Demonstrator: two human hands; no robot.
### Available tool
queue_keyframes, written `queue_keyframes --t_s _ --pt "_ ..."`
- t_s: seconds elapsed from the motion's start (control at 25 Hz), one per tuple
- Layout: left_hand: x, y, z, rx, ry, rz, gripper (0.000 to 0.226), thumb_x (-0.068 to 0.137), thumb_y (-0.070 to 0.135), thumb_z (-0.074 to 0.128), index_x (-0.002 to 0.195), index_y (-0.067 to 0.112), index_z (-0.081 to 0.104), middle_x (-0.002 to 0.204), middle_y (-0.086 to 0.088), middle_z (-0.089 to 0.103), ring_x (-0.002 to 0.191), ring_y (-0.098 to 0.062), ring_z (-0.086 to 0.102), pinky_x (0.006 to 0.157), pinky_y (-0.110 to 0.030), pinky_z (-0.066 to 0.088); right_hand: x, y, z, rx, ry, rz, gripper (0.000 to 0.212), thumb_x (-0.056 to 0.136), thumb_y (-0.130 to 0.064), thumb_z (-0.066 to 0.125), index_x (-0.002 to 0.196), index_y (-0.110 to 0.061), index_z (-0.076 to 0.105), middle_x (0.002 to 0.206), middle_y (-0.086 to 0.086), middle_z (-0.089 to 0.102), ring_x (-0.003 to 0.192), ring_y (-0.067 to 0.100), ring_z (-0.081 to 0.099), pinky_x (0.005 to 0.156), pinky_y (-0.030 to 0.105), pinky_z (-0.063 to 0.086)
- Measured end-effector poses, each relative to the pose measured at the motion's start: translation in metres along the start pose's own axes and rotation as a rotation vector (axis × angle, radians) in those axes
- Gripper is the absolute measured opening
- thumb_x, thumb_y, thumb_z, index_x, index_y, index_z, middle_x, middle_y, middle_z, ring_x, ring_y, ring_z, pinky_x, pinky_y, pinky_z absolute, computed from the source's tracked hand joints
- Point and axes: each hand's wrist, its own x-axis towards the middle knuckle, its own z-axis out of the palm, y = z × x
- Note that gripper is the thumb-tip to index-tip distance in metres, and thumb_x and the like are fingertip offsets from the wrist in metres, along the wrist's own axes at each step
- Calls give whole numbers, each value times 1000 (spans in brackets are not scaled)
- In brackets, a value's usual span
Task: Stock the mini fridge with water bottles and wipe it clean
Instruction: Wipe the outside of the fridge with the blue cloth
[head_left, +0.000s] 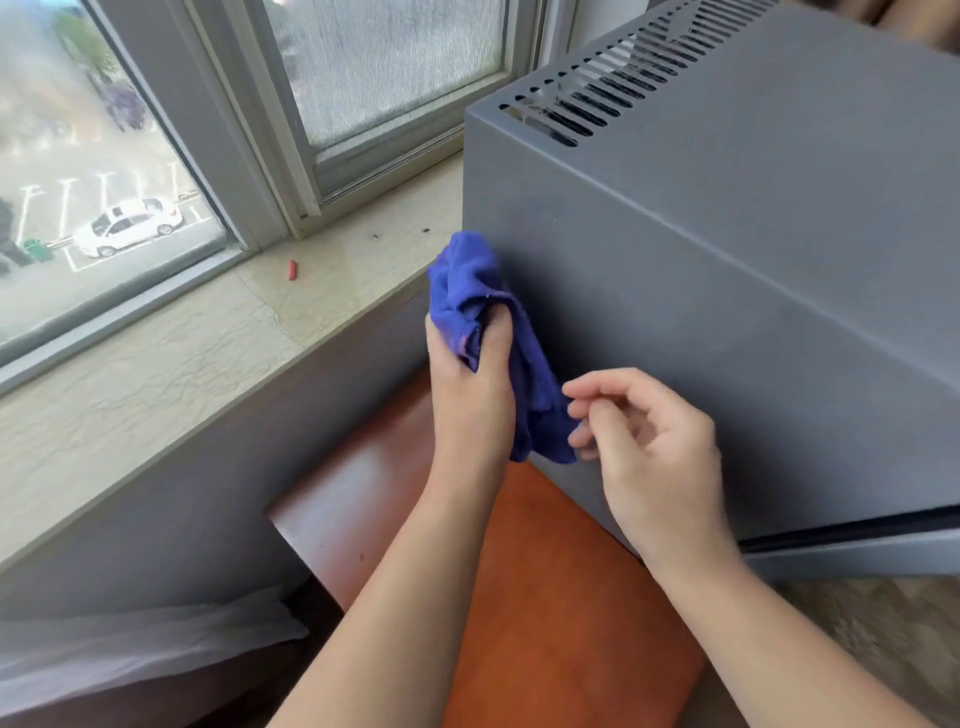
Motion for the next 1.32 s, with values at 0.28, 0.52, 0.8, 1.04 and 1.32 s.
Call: queue_keyframes --t_s 0.28,0.52,0.8,1.04,1.32 --pt "-1 10 62 136 47 218 28 98 25 62 119 36 48 116 2 60 106 -19 62 91 -39 52 23 -37 -17 119 88 -237 26 96 -1 52 93 -18 71 75 3 66 61 20 62 60 32 52" --pt "9 -68 41 141 139 -166 16 103 35 48 100 50 46 107 15 66 99 3 63 87 -26 46 20 -21 -21 71 67 -108 27 96 -2 55 91 -22 72 75 0 67 57 14 61 56 26 51" --pt "20 -64 28 121 88 -355 28 103 43 49 124 26 52 112 14 66 110 -6 63 85 -23 46 28 -59 -32 -167 41 -374 23 96 -6 56 103 -21 71 91 -6 70 87 21 69 72 43 56" --pt "1 28 61 179 3 196 27 103 42 51 125 29 44 107 36 55 97 16 55 84 -10 43 66 -121 -44 -502 57 -682 34 96 0 50 113 -15 74 115 -4 72 109 7 64 99 16 45" --pt "22 28 59 190 61 217 37 106 32 51 139 19 42 120 35 49 110 18 50 93 -9 40 89 -93 -37 -694 -94 -446 42 99 1 47 130 -16 70 140 0 64 138 11 52 110 13 30"
